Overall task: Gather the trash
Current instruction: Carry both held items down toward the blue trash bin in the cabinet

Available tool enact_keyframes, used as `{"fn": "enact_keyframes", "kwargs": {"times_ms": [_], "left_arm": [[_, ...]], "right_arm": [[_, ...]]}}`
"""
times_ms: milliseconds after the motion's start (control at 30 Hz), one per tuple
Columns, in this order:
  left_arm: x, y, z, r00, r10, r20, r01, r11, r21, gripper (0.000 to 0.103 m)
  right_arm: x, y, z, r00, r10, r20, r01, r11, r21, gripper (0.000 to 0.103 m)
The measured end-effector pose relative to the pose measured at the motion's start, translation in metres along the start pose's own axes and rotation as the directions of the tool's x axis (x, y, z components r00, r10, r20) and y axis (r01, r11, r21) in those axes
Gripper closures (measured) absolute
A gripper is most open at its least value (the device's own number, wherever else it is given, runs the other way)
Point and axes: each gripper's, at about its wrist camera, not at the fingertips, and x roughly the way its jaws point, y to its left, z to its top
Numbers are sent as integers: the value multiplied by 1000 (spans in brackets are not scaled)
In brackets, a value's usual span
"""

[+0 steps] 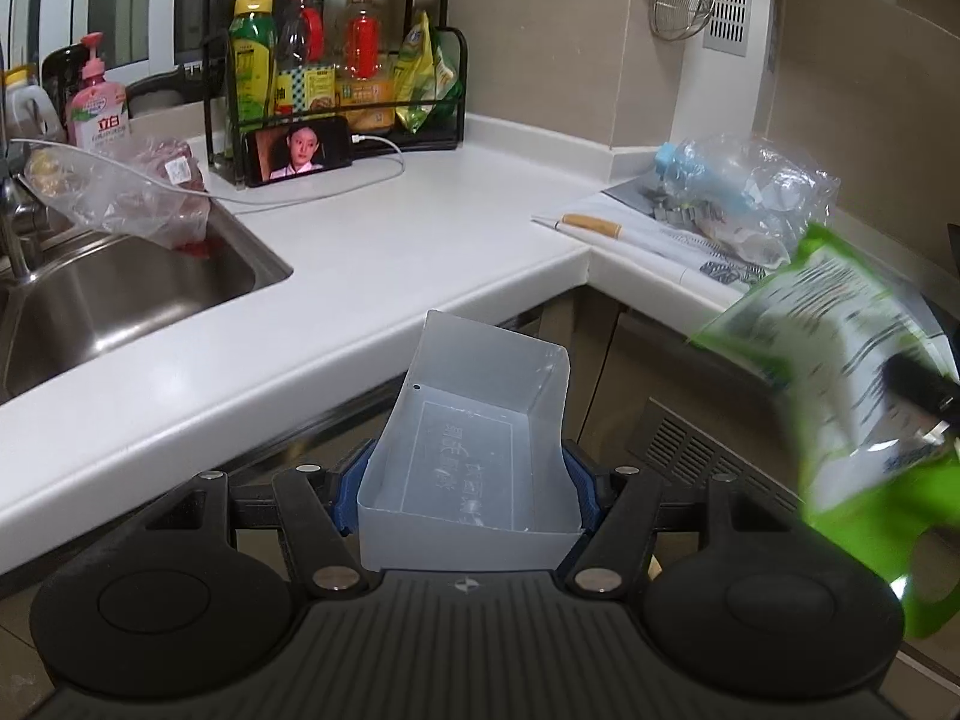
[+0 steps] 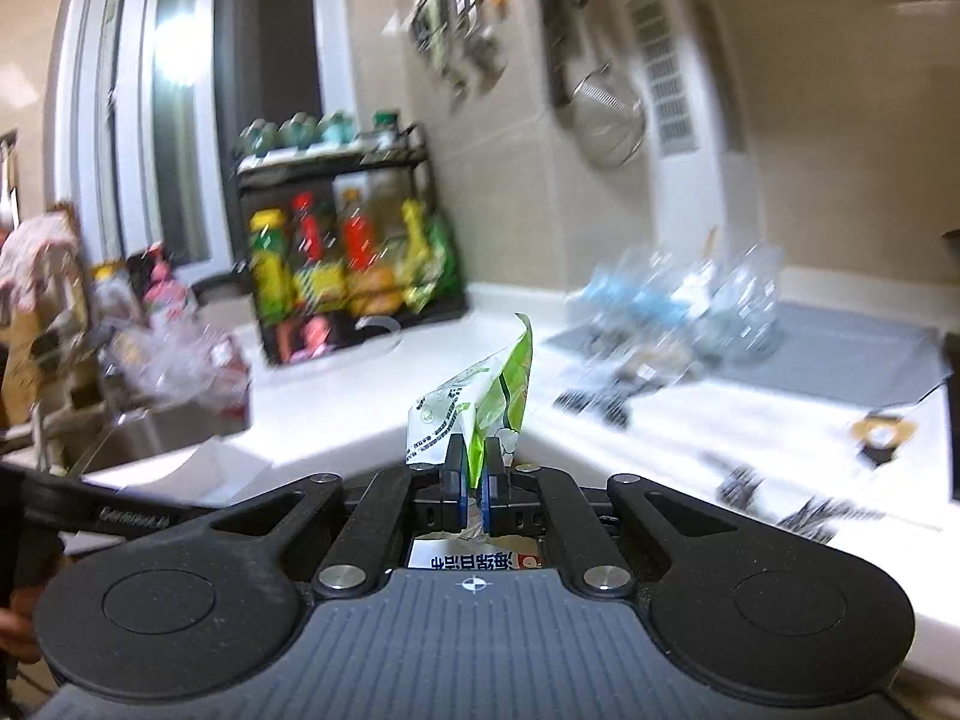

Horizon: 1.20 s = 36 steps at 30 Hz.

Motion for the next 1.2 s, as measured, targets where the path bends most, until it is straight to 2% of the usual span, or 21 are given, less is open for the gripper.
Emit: {"fn": "enact_keyframes", "kwargs": {"times_ms": [200,1200], "left_arm": [[2,-5,-5,1000,-22,-8,22,1000,9,34],[22,-13,-14,998,-18,-67,20,999,33,34]], "right_arm": [[13,14,-16,995,25,-93,-24,1000,12,99],[30,9,-25,985,41,-170,-34,998,44,99]]}}
